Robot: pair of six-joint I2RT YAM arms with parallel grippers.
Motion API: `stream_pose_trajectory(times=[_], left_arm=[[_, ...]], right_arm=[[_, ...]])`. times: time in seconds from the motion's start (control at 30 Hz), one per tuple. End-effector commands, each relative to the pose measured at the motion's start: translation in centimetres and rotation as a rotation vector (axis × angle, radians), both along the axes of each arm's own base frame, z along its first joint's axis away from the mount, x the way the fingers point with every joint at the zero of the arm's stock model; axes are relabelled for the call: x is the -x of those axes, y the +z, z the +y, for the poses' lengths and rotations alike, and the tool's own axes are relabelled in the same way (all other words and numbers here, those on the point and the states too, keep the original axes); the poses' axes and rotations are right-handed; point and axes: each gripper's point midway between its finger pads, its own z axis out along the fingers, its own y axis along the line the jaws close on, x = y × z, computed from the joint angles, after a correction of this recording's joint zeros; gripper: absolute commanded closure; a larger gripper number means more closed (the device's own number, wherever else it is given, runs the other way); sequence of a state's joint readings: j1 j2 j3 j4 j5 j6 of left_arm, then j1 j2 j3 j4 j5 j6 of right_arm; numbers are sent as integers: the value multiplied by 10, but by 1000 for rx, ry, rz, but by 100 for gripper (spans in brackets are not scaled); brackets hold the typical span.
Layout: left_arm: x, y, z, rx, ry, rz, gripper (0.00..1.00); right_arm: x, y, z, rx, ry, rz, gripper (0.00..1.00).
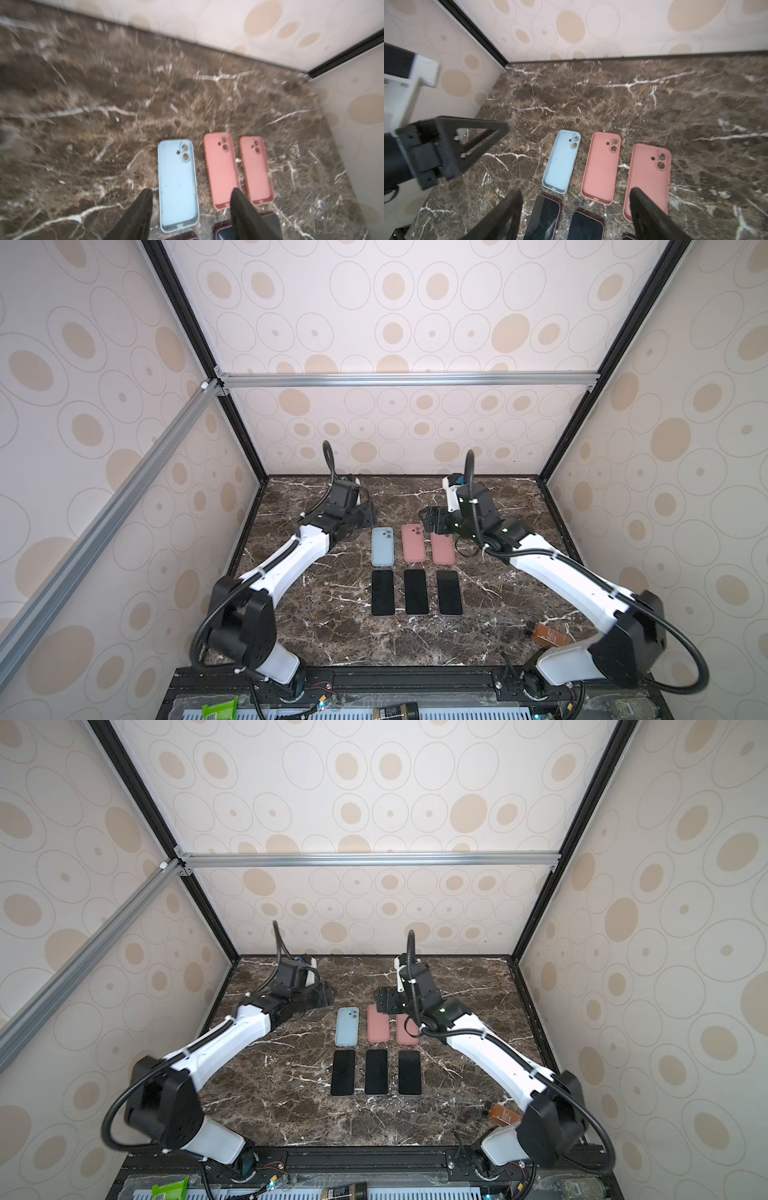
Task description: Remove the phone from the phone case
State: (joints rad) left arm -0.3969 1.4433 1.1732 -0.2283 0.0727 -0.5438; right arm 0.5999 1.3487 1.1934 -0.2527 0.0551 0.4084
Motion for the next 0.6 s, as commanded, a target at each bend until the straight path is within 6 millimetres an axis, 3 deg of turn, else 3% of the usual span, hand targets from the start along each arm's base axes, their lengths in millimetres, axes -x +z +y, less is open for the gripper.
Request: stream_pose_trajectory(times=[0.0, 0.07, 0.13, 0.23, 0.43, 0.57], left_arm=[[8, 15, 22, -61, 37, -131, 16], [21, 27, 34, -63, 67, -222, 1], [32, 37, 48, -69, 107, -308, 1], [50, 43, 69, -100, 166, -423, 1], [83, 31, 101, -237, 225, -651, 1], [94, 15, 125, -380, 309, -719, 1]], right_arm=[[5, 6, -26, 64, -51, -98, 16], [14, 11, -45, 95, -87, -153, 16], [21, 10, -62, 141, -124, -194, 15], [28, -2, -95, 237, -213, -207, 0], [24, -43, -159, 355, -360, -129, 0], [19, -70, -169, 323, -315, -192, 0]])
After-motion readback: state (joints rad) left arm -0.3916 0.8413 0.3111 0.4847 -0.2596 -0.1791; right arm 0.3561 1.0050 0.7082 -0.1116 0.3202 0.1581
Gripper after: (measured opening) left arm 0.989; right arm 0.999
